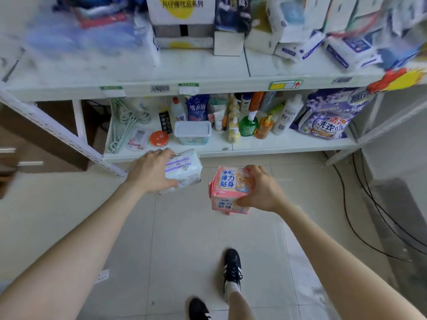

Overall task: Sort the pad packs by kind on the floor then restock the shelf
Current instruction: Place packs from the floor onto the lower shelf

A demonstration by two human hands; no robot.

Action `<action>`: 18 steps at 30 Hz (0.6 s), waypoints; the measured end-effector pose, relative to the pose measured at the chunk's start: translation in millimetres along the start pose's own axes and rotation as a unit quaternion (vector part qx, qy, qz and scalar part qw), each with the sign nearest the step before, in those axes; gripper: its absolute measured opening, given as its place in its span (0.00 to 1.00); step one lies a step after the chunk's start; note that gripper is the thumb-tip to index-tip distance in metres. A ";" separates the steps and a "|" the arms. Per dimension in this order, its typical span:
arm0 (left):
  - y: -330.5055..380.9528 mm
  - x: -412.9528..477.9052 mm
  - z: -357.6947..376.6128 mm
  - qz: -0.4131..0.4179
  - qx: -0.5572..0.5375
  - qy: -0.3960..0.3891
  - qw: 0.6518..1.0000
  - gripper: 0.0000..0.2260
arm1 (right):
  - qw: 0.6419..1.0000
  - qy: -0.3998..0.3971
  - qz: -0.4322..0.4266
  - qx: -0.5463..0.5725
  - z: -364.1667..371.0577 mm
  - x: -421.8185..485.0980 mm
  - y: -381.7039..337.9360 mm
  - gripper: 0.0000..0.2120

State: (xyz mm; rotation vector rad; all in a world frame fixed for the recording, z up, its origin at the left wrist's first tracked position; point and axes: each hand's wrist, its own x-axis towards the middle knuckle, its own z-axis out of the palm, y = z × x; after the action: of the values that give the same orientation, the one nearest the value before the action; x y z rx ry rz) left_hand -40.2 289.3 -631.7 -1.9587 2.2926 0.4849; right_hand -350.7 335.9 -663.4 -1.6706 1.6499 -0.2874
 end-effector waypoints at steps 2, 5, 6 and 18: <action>-6.8 -20.4 -35.8 0.005 0.002 0.019 1.000 0.37 | 1.000 0.001 -0.017 -0.013 -18.1 -9.8 -29.2 0.45; -15.6 -53.0 -90.0 0.008 0.001 0.047 0.999 0.37 | 0.999 0.011 -0.045 -0.022 -46.7 -23.8 -74.6 0.47; -18.6 -64.0 -107.9 0.008 0.000 0.055 0.998 0.37 | 0.998 0.016 -0.057 -0.028 -56.4 -28.7 -90.6 0.47; -40.7 -168.4 -296.0 0.021 -0.029 0.169 0.985 0.36 | 0.983 0.061 -0.172 -0.027 -165.6 -93.0 -258.7 0.45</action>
State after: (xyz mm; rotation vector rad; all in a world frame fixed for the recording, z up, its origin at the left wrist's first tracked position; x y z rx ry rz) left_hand 69.7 356.6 -313.9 -2.1693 2.5445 0.2386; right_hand -272.6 333.5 -352.1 -2.0142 1.4585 -0.5254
